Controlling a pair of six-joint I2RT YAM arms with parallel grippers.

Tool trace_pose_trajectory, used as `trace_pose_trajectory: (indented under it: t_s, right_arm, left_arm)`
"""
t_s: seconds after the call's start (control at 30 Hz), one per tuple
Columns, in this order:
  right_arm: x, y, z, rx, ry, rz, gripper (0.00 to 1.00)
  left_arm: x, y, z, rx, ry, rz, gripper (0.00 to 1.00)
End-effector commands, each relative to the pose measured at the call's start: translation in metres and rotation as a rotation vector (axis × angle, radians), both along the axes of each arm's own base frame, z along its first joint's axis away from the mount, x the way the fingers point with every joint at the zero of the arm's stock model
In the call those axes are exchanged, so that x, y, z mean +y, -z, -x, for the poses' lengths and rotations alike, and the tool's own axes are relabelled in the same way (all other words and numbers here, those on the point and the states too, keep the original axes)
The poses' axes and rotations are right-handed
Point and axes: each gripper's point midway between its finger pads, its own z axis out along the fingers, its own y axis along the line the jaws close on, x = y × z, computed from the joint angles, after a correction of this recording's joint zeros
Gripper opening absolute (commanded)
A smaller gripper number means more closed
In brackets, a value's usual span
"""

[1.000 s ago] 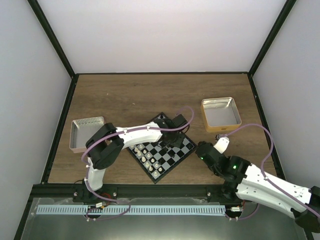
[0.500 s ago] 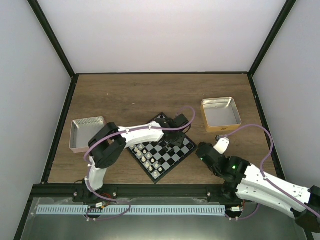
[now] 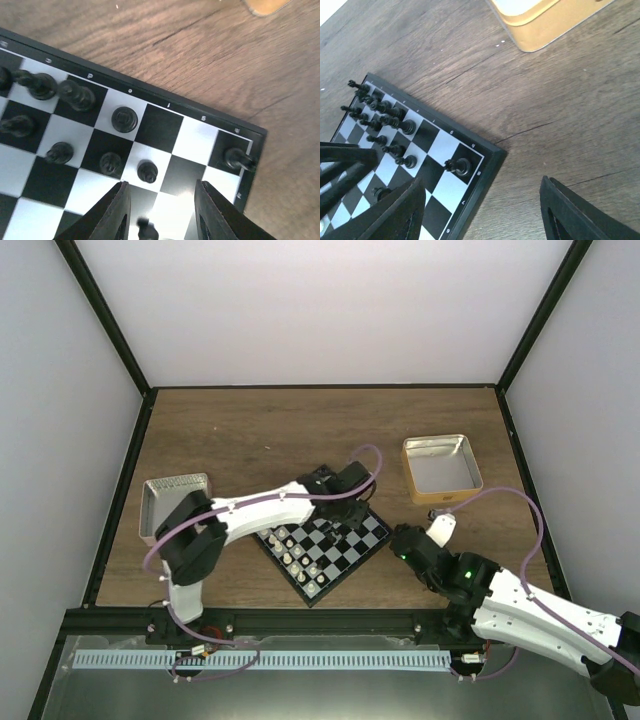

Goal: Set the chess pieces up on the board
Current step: Pick up the chess piece from the chessboard.

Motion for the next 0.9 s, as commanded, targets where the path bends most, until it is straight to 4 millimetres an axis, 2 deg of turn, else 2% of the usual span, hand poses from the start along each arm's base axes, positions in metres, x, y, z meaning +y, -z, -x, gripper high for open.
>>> trace_pose_trajectory:
  t_s: [0.0, 0.2, 0.33, 0.53, 0.73, 0.87]
  right_arm:
    - [0.017, -0.017, -0.006, -0.049, -0.073, -0.027, 0.64]
    - [0.058, -0.022, -0.007, -0.015, -0.241, -0.040, 0.64]
    - [0.084, -0.013, -0.007, 0.068, -0.305, -0.047, 0.61]
    - [0.114, 0.013, -0.002, 0.196, -0.336, -0.110, 0.45]
    - [0.138, 0.030, -0.003, 0.291, -0.340, -0.136, 0.42]
    - [0.147, 0.040, -0.005, 0.329, -0.327, -0.135, 0.44]
  left_arm:
    - [0.009, -0.048, -0.001, -0.096, -0.024, 0.100, 0.38]
    - [0.061, -0.094, -0.016, -0.275, -0.178, 0.188, 0.43]
    - [0.092, -0.112, -0.017, -0.349, -0.254, 0.249, 0.47]
    - [0.123, -0.109, -0.008, -0.373, -0.305, 0.285, 0.50]
    - [0.138, -0.095, -0.002, -0.362, -0.316, 0.283, 0.50]
    - [0.143, -0.090, -0.001, -0.360, -0.316, 0.275, 0.50]
